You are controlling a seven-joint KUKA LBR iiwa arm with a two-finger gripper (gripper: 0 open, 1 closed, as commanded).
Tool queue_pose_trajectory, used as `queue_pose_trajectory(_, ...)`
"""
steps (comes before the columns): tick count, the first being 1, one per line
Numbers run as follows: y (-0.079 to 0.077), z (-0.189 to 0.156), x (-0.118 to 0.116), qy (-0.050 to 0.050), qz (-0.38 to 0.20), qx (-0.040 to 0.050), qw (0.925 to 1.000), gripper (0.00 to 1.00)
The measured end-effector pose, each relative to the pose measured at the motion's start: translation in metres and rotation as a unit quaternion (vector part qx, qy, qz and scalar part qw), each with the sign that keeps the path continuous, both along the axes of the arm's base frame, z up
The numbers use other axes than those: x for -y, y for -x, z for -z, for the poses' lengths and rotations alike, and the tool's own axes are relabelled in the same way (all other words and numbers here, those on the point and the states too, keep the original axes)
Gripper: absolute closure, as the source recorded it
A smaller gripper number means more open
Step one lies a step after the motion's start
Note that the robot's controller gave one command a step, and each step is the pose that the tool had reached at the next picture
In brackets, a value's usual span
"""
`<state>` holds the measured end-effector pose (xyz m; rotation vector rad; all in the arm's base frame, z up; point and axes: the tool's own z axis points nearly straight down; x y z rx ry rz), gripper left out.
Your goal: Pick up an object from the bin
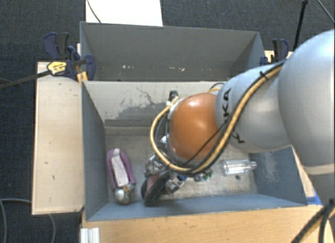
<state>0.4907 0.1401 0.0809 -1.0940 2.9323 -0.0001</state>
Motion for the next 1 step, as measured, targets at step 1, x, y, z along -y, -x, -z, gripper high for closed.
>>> queue_pose_trajectory(1,-0.0096,-0.1518,-0.0055,0.001,-0.007,-0.0011,1.0000,1.00)
